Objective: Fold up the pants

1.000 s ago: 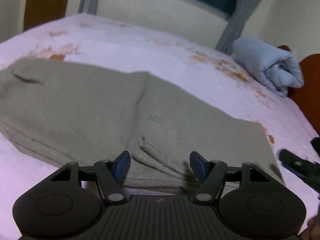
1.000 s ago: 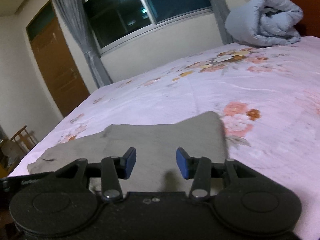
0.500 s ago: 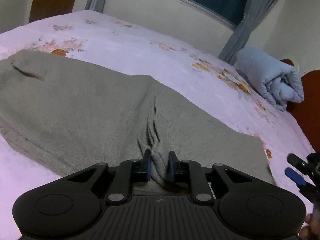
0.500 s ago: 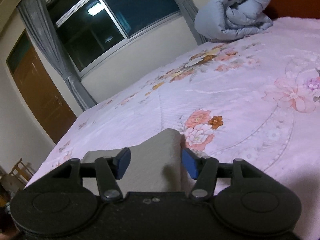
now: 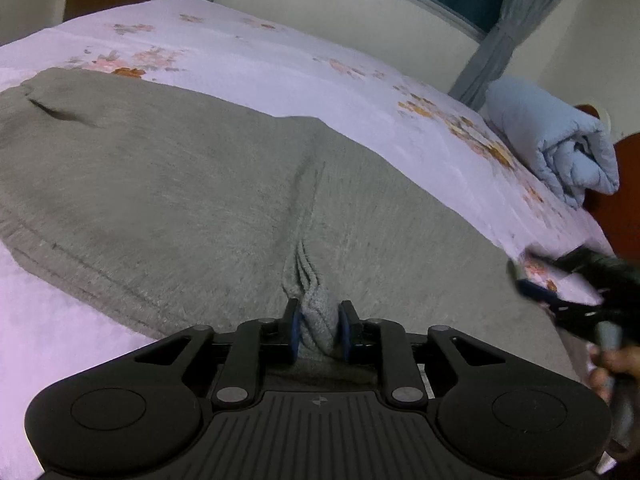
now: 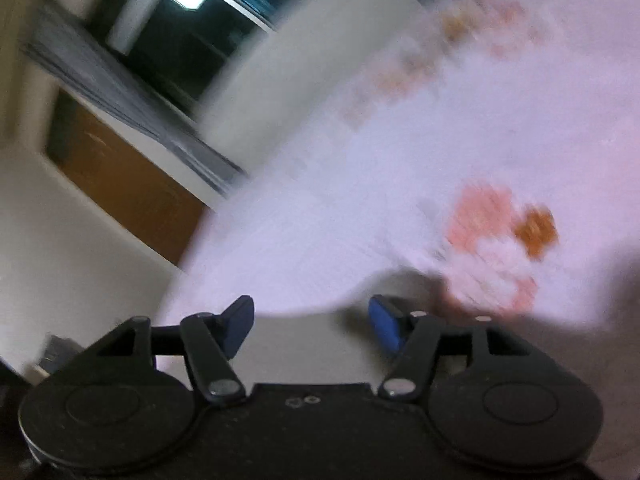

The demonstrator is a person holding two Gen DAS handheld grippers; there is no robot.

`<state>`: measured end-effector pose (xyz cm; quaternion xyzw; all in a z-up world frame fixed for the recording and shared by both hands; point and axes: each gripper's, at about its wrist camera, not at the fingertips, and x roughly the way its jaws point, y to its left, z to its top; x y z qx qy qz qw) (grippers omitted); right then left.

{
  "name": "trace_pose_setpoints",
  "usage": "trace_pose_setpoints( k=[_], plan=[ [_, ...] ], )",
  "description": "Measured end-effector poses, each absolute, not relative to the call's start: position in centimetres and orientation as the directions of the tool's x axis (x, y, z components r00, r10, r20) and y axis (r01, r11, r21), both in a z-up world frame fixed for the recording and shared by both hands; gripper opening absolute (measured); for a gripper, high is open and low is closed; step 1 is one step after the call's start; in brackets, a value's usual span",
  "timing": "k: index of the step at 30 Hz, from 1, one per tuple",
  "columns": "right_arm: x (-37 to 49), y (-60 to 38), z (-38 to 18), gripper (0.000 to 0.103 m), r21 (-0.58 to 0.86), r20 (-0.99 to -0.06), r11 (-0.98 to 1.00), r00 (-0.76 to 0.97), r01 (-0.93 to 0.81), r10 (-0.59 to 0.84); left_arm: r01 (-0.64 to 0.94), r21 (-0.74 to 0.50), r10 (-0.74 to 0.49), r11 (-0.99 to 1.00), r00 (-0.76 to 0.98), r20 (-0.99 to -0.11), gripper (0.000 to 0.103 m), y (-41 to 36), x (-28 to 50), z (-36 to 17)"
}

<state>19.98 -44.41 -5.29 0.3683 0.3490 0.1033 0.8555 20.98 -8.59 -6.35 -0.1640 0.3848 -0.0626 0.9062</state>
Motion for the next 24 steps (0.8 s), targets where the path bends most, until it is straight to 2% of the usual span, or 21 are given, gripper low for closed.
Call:
trace_pose_setpoints(
  k=[1,2,3,5,6,11,14,17,19,21,24],
  plan=[
    [20.4,-45.1,-6.3,0.011,0.715,-0.537,0.689,0.725,0.121,0.430,-0.012,-0.344,-0.240,0.939,0.695,-0.678,0.021,-8.6,21.0,-6.3],
    [20.5,-45.7,-6.7,0.006,0.730,-0.539,0.668,0.722,0.143,0.435,-0.008,-0.342,-0.241,0.940,0.694,-0.678,0.021,-8.7,21.1,-6.3],
    [20.4,-46.1,-6.6,0.005,0.739,-0.533,0.660,0.719,0.137,0.447,-0.006,-0.341,-0.241,0.940,0.696,-0.677,0.021,-8.6,21.0,-6.3],
    [19.6,-46.1,-5.2,0.017,0.709,-0.517,0.699,0.742,0.093,0.426,-0.007,-0.339,-0.238,0.941,0.700,-0.674,0.021,-8.7,21.0,-6.4],
    [19.0,-45.9,-4.4,0.029,0.681,-0.513,0.729,0.755,0.068,0.409,-0.006,-0.335,-0.235,0.942,0.701,-0.673,0.021,-8.7,20.9,-6.4],
    [14.6,-44.2,-1.0,0.029,0.552,-0.494,0.833,0.787,-0.045,0.370,0.004,-0.321,-0.231,0.947,0.701,-0.674,0.021,-9.0,20.7,-6.1],
    [11.2,-42.1,0.4,0.029,0.406,-0.500,0.908,0.805,-0.109,0.320,0.010,-0.315,-0.232,0.949,0.699,-0.676,0.024,-8.9,20.7,-6.0],
    [8.9,-39.8,0.5,0.029,0.221,-0.541,0.966,0.808,-0.130,0.233,0.031,-0.286,-0.226,0.958,0.697,-0.680,0.032,-9.0,20.6,-5.7],
    [8.0,-38.6,-0.3,0.027,0.135,-0.579,0.980,0.790,-0.148,0.200,0.048,-0.284,-0.236,0.958,0.697,-0.677,0.045,-9.1,20.3,-5.6],
    [8.5,-37.8,-1.9,0.026,0.067,-0.686,0.989,0.714,-0.134,0.144,0.069,-0.267,-0.237,0.961,0.700,-0.674,0.047,-9.4,19.9,-5.7],
    [8.8,-37.6,-1.6,0.028,0.037,-0.698,0.994,0.709,-0.103,0.100,0.071,-0.253,-0.229,0.965,0.700,-0.676,0.047,-9.3,19.5,-5.5]
  ],
)
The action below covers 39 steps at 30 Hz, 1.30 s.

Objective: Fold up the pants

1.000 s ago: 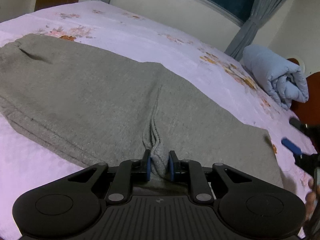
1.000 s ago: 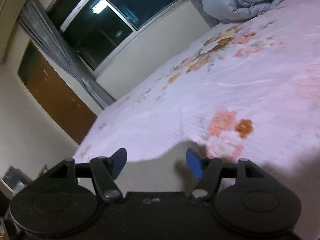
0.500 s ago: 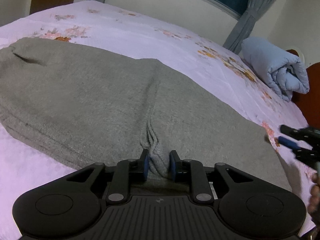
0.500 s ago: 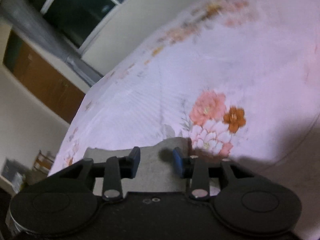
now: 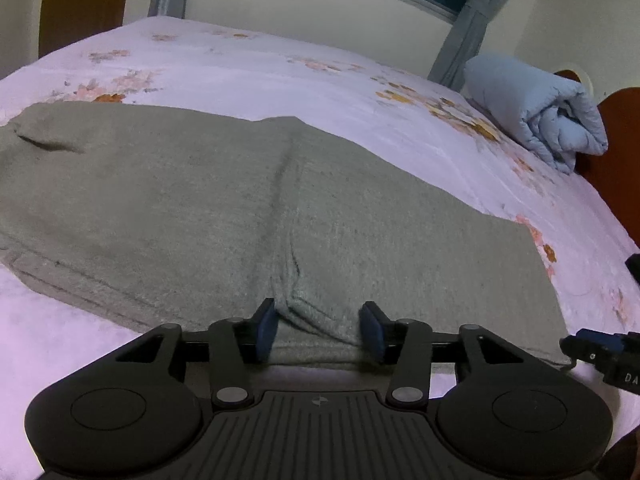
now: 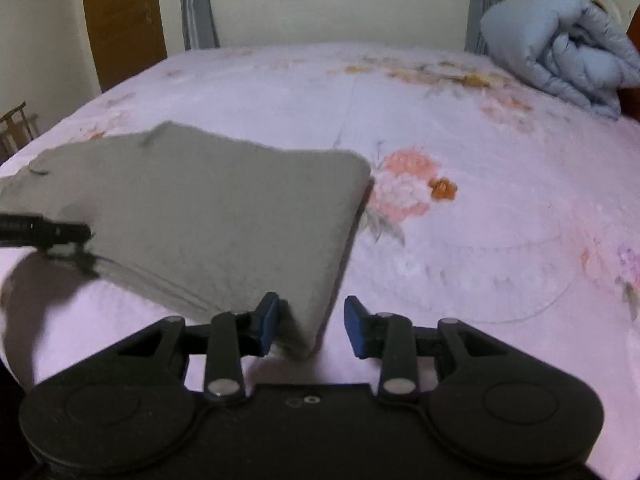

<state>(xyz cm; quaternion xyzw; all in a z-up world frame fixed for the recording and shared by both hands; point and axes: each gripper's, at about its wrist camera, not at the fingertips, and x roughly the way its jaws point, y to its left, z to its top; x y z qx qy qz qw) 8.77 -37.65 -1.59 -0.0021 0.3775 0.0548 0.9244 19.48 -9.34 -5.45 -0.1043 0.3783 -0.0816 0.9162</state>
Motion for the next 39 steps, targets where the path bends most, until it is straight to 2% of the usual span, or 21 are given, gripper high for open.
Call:
trace_pose_setpoints(
  k=[2,4,7,8,13,17,20,24,27,29,30,32,33,34,36,38,39],
  plan=[
    [8.2,-38.1,-0.8,0.028,0.086,-0.669,0.993,0.734,-0.080,0.118,0.061,-0.245,-0.215,0.967,0.709,-0.672,0.047,-9.2,19.0,-4.6],
    [7.4,-38.1,-0.1,0.027,0.103,-0.640,0.991,0.757,-0.088,0.134,0.052,-0.236,-0.200,0.970,0.718,-0.666,0.058,-9.0,18.8,-4.6],
    [8.2,-37.6,-2.1,0.034,0.064,-0.750,0.995,0.654,-0.075,0.098,0.053,-0.266,-0.226,0.963,0.699,-0.678,0.060,-8.4,19.3,-5.6],
    [8.3,-37.8,-2.3,0.034,0.068,-0.761,0.996,0.643,-0.061,0.091,0.054,-0.281,-0.237,0.958,0.697,-0.676,0.060,-8.1,19.2,-5.4],
    [6.9,-39.1,0.6,0.035,0.139,-0.650,0.990,0.752,-0.025,0.110,-0.006,-0.266,-0.169,0.964,0.757,-0.631,0.062,-5.4,17.8,-3.4],
    [7.4,-38.0,1.4,0.035,0.139,-0.607,0.990,0.787,-0.029,0.108,-0.022,-0.326,-0.201,0.945,0.746,-0.635,0.062,-4.9,18.6,-3.5],
    [7.0,-38.6,2.4,0.037,0.185,-0.602,0.983,0.791,0.004,0.111,-0.016,-0.318,-0.195,0.948,0.760,-0.620,0.062,-5.1,18.3,-3.4],
    [6.3,-39.2,3.7,0.041,0.170,-0.571,0.985,0.817,0.023,0.079,-0.018,-0.316,-0.193,0.949,0.756,-0.625,0.065,-5.7,18.9,-4.0],
    [8.1,-37.9,2.0,0.042,0.130,-0.611,0.991,0.786,-0.015,0.092,-0.036,-0.272,-0.159,0.962,0.733,-0.661,0.067,-6.6,19.7,-5.2],
    [9.4,-36.6,-0.2,0.044,0.038,-0.689,0.999,0.724,-0.010,0.033,-0.020,-0.228,-0.141,0.974,0.730,-0.669,0.067,-7.0,19.9,-5.5],
    [9.9,-36.4,-1.4,0.045,0.001,-0.733,1.000,0.680,-0.003,0.003,-0.013,-0.220,-0.142,0.975,0.729,-0.670,0.067,-7.1,19.9,-5.6],
    [9.6,-37.1,-2.5,0.051,0.035,-0.741,0.999,0.671,0.027,0.008,-0.008,-0.230,-0.152,0.973,0.725,-0.672,0.068,-6.7,19.8,-5.4],
    [9.4,-37.5,-2.2,0.062,0.041,-0.739,0.998,0.674,0.046,-0.001,-0.013,-0.234,-0.152,0.972,0.726,-0.671,0.068,-6.4,19.6,-5.0],
    [9.0,-37.8,-1.8,0.073,0.039,-0.727,0.997,0.686,0.066,-0.017,-0.021,-0.230,-0.142,0.973,0.731,-0.667,0.068,-5.9,19.2,-4.6],
    [7.9,-38.8,-0.3,0.077,0.066,-0.671,0.994,0.741,0.086,-0.019,-0.023,-0.216,-0.125,0.976,0.755,-0.644,0.068,-4.7,18.3,-3.7],
    [6.7,-40.0,0.9,0.087,0.154,-0.606,0.986,0.794,0.066,0.041,-0.037,-0.209,-0.101,0.977,0.785,-0.611,0.069,-2.7,16.9,-2.7],
    [6.1,-40.3,1.4,0.091,0.182,-0.577,0.981,0.815,0.060,0.057,-0.065,-0.204,-0.073,0.977,0.795,-0.603,0.077,-1.4,16.4,-2.4]
  ],
)
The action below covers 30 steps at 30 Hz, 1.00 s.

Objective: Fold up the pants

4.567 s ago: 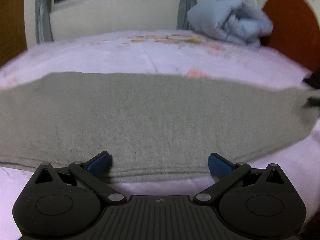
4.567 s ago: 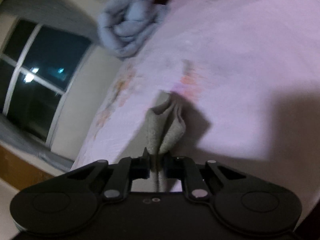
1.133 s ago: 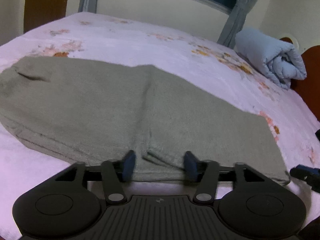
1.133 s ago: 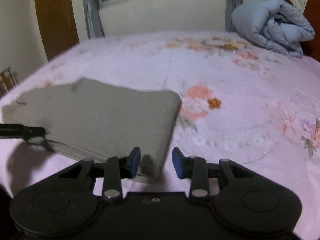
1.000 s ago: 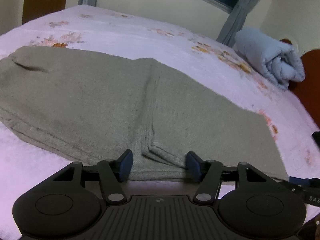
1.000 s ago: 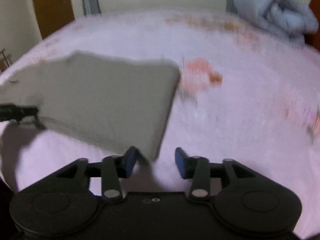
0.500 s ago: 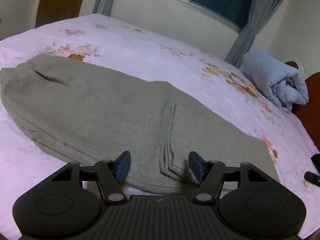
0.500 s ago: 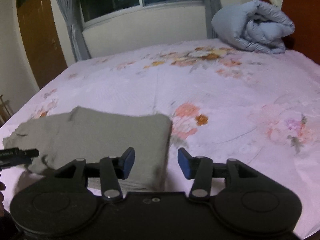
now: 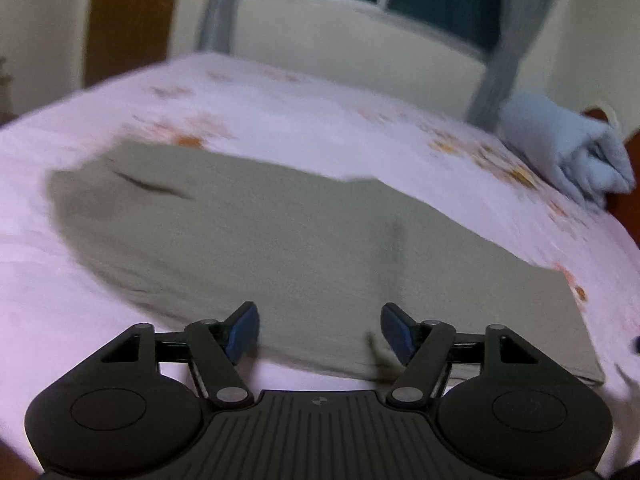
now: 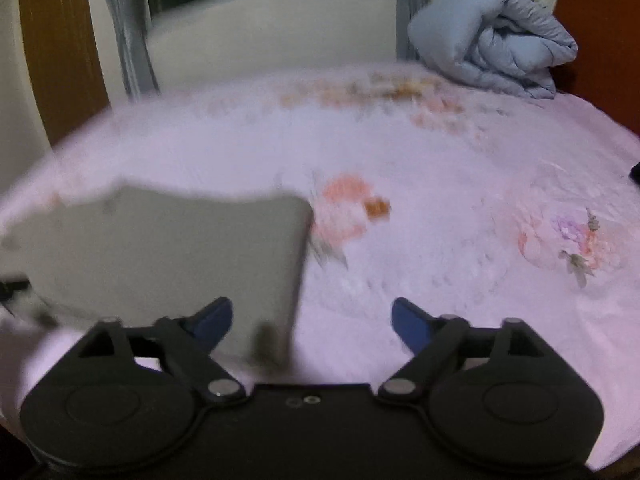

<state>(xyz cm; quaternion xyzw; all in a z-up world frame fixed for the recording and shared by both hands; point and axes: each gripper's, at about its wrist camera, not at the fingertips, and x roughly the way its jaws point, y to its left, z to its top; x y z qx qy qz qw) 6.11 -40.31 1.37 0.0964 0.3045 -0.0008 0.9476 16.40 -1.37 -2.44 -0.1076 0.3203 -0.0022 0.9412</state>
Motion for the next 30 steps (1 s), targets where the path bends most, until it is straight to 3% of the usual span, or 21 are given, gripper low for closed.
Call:
trace_pose_setpoints(
  k=[1,5,14,24,30],
  plan=[
    [5.6,-40.4,1.8,0.092,0.193,-0.550,0.980,0.833,0.053,0.063,-0.093,-0.219,-0.058,0.971,0.801,-0.596,0.081,0.2,16.1,-2.3],
    [5.1,-38.5,2.6,0.093,0.197,-0.494,0.980,0.860,-0.028,0.124,-0.240,-0.289,0.020,0.927,0.799,-0.601,0.082,7.5,15.8,-2.3],
    [6.6,-27.6,1.8,0.096,0.115,-0.517,0.969,0.819,-0.220,0.248,-0.320,-0.326,0.040,0.890,0.765,-0.642,0.082,15.8,19.4,-4.1],
    [8.9,-22.1,1.5,0.097,0.054,-0.493,0.989,0.857,-0.140,0.148,-0.233,-0.441,-0.100,0.867,0.785,-0.612,0.081,18.0,23.3,-7.1],
    [11.1,-20.9,0.9,0.097,0.009,-0.516,0.999,0.856,-0.038,0.037,-0.219,-0.459,-0.120,0.861,0.789,-0.602,0.081,18.1,24.9,-8.0]
  ],
)
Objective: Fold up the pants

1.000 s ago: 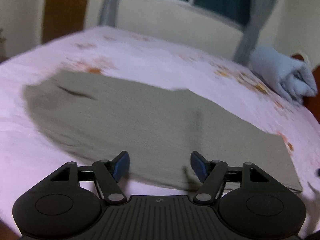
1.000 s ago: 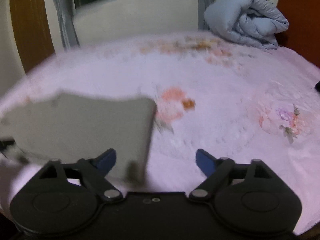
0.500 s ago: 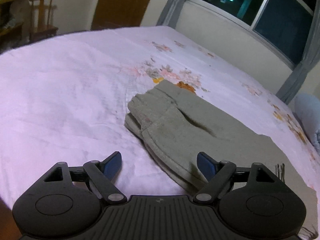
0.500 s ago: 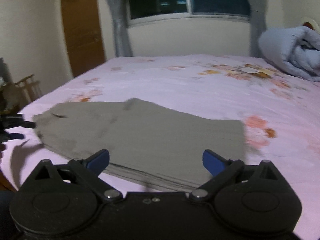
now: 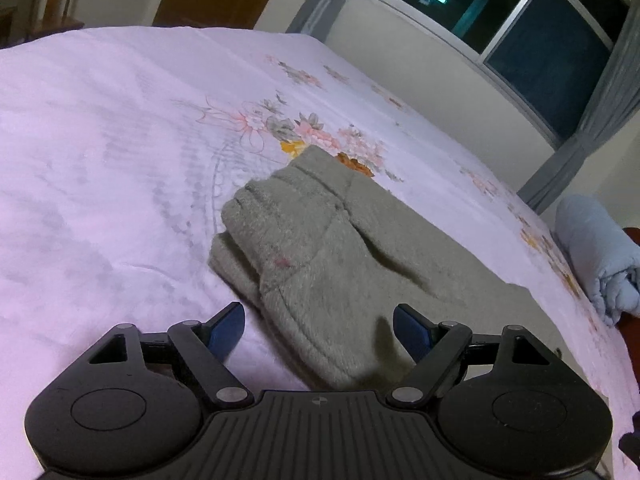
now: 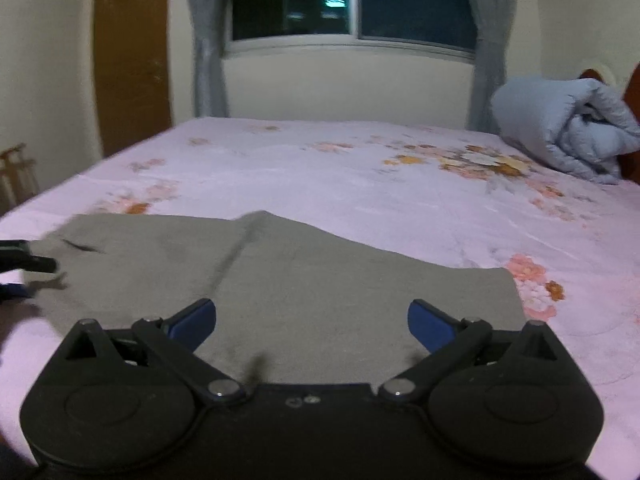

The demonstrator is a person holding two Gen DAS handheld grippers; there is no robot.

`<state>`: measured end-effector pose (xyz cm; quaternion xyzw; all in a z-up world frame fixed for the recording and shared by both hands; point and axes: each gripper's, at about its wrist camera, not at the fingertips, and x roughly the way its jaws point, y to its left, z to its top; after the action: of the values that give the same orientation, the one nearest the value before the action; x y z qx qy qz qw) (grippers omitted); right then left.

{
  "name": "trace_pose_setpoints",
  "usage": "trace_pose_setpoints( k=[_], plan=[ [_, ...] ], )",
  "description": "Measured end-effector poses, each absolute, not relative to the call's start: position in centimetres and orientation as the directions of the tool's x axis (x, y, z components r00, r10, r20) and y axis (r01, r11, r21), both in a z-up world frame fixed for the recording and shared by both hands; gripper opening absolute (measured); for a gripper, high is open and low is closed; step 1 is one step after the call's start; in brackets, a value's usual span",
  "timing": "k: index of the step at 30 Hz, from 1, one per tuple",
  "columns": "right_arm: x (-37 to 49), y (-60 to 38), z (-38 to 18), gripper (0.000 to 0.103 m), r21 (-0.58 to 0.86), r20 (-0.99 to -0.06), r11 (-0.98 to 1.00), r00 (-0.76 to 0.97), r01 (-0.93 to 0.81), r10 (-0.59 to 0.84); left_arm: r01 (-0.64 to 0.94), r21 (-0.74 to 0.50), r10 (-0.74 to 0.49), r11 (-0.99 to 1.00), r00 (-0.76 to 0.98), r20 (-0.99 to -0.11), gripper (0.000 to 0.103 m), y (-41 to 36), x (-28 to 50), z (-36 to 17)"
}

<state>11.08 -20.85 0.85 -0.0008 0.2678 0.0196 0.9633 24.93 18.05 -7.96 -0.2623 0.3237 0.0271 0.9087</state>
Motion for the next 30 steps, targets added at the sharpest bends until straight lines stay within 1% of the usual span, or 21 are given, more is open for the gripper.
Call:
trace_pose_setpoints(
  k=[5,10,15,17,19,21,22,23,24,25,28,30],
  plan=[
    [12.1,-20.2,-0.2,0.097,0.043,-0.545,0.999,0.838,0.016,0.010,-0.197,-0.454,-0.129,0.869,0.795,-0.592,0.081,18.0,25.3,-8.5],
    [12.4,-19.2,-0.7,0.097,0.045,-0.556,0.997,0.831,0.058,-0.024,-0.178,-0.452,-0.137,0.874,0.802,-0.581,0.081,18.2,25.7,-8.8],
    [12.5,-18.7,-0.9,0.097,0.036,-0.553,0.992,0.829,0.120,-0.081,-0.154,-0.446,-0.148,0.882,0.808,-0.570,0.081,18.3,25.6,-8.8],
    [12.0,-18.5,-1.0,0.097,0.039,-0.529,0.989,0.843,0.140,-0.099,-0.144,-0.451,-0.157,0.881,0.811,-0.564,0.081,18.5,25.8,-8.8],
    [11.7,-18.4,-1.2,0.097,0.051,-0.523,0.989,0.847,0.142,-0.094,-0.135,-0.453,-0.164,0.881,0.812,-0.560,0.081,18.6,26.2,-8.8],
    [11.7,-18.3,-1.4,0.097,0.065,-0.539,0.989,0.839,0.132,-0.077,-0.135,-0.469,-0.174,0.873,0.812,-0.557,0.081,18.9,26.6,-8.9],
    [11.7,-18.3,-1.6,0.097,0.059,-0.546,0.989,0.834,0.136,-0.082,-0.136,-0.475,-0.176,0.869,0.812,-0.556,0.061,19.0,26.7,-8.9],
    [11.7,-18.2,-1.8,0.097,0.058,-0.557,0.989,0.827,0.137,-0.082,-0.152,-0.471,-0.166,0.869,0.807,-0.566,0.048,19.3,26.8,-9.0],
    [11.7,-18.2,-2.0,0.097,0.066,-0.569,0.990,0.820,0.124,-0.065,-0.143,-0.505,-0.193,0.851,0.810,-0.554,0.040,19.8,26.9,-9.1],
    [11.5,-18.0,-2.1,0.097,0.071,-0.572,0.993,0.820,0.099,-0.041,-0.136,-0.533,-0.209,0.835,0.818,-0.536,0.037,20.1,26.7,-9.1],
    [11.1,-16.8,-2.1,0.097,0.055,-0.562,0.997,0.827,0.051,-0.011,-0.105,-0.517,-0.211,0.850,0.829,-0.517,0.034,19.7,26.3,-8.5],
    [11.3,-16.2,-2.5,0.097,0.039,-0.579,0.998,0.815,0.041,-0.011,-0.102,-0.524,-0.215,0.846,0.833,-0.510,0.033,19.7,26.2,-8.0]
  ],
)
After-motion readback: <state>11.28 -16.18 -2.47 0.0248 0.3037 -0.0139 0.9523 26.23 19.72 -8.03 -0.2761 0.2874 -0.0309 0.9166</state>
